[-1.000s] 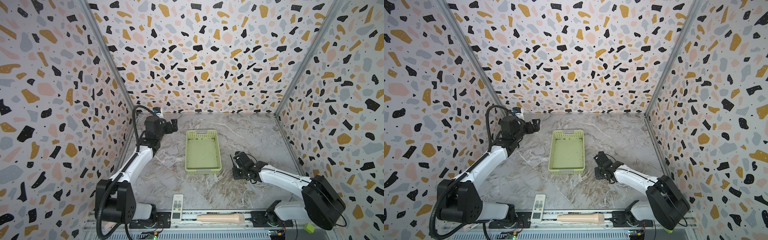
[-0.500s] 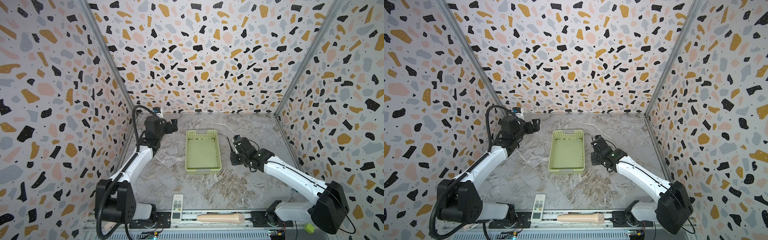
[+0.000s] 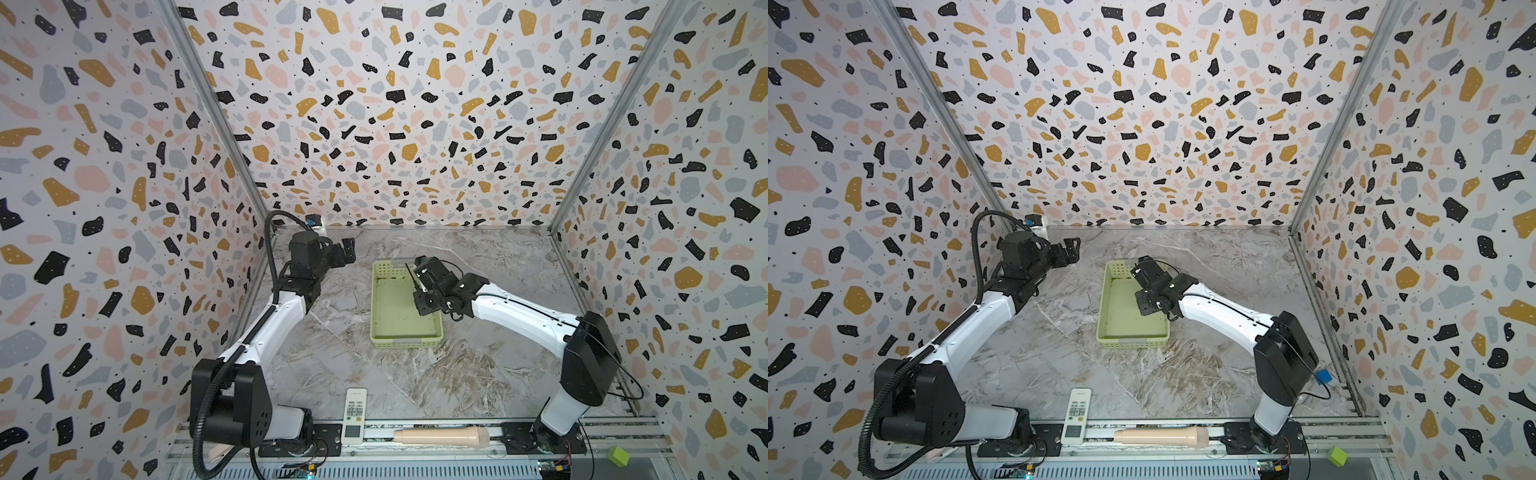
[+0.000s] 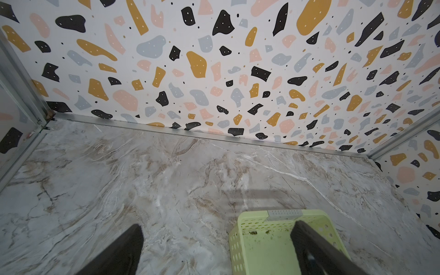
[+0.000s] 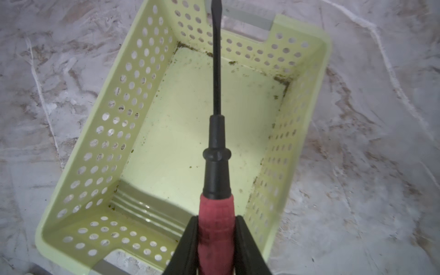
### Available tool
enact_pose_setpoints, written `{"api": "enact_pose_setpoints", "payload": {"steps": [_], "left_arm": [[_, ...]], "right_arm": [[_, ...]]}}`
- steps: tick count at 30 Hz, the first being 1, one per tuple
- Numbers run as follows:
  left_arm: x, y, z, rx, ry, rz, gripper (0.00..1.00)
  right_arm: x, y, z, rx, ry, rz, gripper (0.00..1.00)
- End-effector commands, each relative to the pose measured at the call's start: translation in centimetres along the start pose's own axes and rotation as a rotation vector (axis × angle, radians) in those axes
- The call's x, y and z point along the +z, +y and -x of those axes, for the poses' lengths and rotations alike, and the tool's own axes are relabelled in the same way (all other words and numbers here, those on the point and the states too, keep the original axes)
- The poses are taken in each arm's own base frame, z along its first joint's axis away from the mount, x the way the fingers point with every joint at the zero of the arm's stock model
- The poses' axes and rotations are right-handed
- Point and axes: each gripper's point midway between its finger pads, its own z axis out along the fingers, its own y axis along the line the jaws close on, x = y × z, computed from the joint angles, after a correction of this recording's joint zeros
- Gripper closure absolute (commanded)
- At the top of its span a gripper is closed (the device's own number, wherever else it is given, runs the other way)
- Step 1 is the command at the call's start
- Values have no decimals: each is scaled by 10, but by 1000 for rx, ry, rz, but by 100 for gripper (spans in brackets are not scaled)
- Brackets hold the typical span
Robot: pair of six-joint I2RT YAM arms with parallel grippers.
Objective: Put the screwdriver in the bin
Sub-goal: 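Carry the screwdriver with the right gripper over the green basket, then open the right gripper to drop the screwdriver into the basket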
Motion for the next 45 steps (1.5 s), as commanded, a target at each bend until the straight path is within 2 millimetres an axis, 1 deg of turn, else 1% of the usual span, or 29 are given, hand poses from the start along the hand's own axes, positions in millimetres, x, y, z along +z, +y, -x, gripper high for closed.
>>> {"api": "enact_pose_setpoints", "payload": {"steps": [1, 4, 7, 11, 16, 24, 28, 40, 45], "left_arm": [[-2, -7, 23, 14, -41, -18, 1], [0, -7, 20, 15, -26, -16, 1], [1, -6, 20, 16, -22, -14, 1], [2, -6, 20, 15, -14, -15, 0], [1, -6, 20, 14, -15, -15, 1], [1, -3, 22, 11, -18, -11, 1], [0, -4, 23, 10, -21, -12, 0], [-1, -2, 25, 1, -24, -16, 1], [-2, 0, 26, -2, -27, -14, 1]], "right_arm": [[6, 17, 12, -20, -20, 50, 80], [30, 24, 6, -28, 20, 62, 80], [47, 28, 1, -34, 49, 67, 80], [64, 29, -6, -42, 73, 65, 79], [77, 27, -14, -44, 94, 54, 79], [89, 27, -20, -42, 113, 56, 76], [92, 23, -23, -40, 122, 47, 75], [92, 21, -23, -36, 123, 40, 68], [83, 20, -15, -39, 103, 33, 67]]}}
